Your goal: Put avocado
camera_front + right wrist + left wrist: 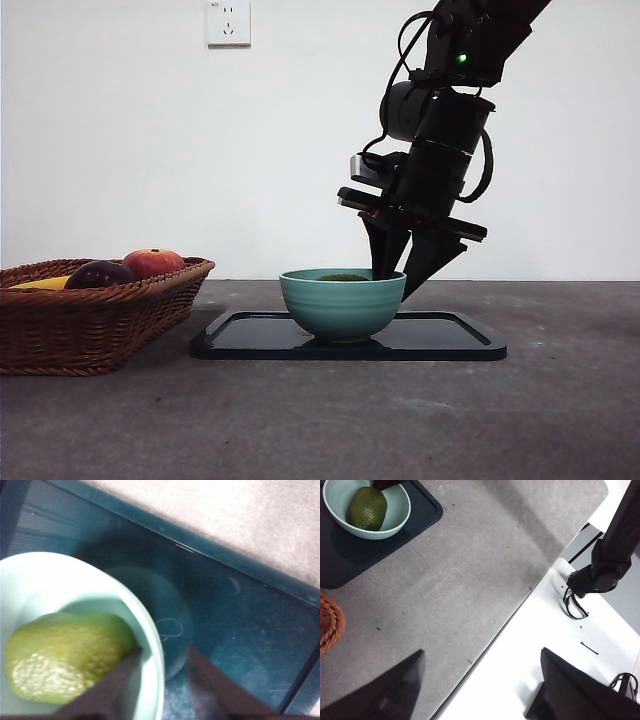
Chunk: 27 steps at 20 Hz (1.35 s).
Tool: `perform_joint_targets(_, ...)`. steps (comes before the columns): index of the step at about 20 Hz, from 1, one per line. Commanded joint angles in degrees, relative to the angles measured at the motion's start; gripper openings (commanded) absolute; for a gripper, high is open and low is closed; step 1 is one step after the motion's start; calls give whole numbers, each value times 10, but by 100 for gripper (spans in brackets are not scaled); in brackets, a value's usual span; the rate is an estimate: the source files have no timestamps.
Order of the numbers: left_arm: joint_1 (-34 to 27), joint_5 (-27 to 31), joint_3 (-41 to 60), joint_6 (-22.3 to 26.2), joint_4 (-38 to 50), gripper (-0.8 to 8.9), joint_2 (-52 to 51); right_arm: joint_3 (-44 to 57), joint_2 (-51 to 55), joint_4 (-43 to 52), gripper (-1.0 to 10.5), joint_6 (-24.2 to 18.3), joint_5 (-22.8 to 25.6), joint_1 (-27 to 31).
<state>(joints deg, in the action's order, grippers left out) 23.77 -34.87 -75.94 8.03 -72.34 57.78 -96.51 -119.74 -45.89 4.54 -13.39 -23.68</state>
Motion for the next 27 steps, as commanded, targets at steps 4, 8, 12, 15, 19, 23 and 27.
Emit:
perform_joint_targets(4, 3, -2, -6, 3, 3, 369, 4, -14, 16, -27, 172, -1, 4, 2)
perform_joint_targets(8, 3, -2, -6, 3, 3, 370, 4, -14, 106, -70, 206, -8, 3, 6)
perform_joint_targets(12, 3, -2, -6, 3, 3, 370, 4, -12, 240, -130, 206, -8, -25, 2)
perform_joint_targets(15, 3, -2, -6, 3, 3, 370, 4, 41, 349, -134, 206, -8, -28, -20)
perform_joint_targets(19, 3, -2, -6, 3, 4, 370, 4, 161, 479, -110, 206, -7, -29, -68)
perform_joint_targets(23, 3, -2, -6, 3, 4, 370, 4, 245, 594, -112, 205, 11, -29, -125)
perform_joint_targets(27, 3, -2, -6, 3, 4, 370, 4, 290, 671, -112, 205, 23, -30, -177)
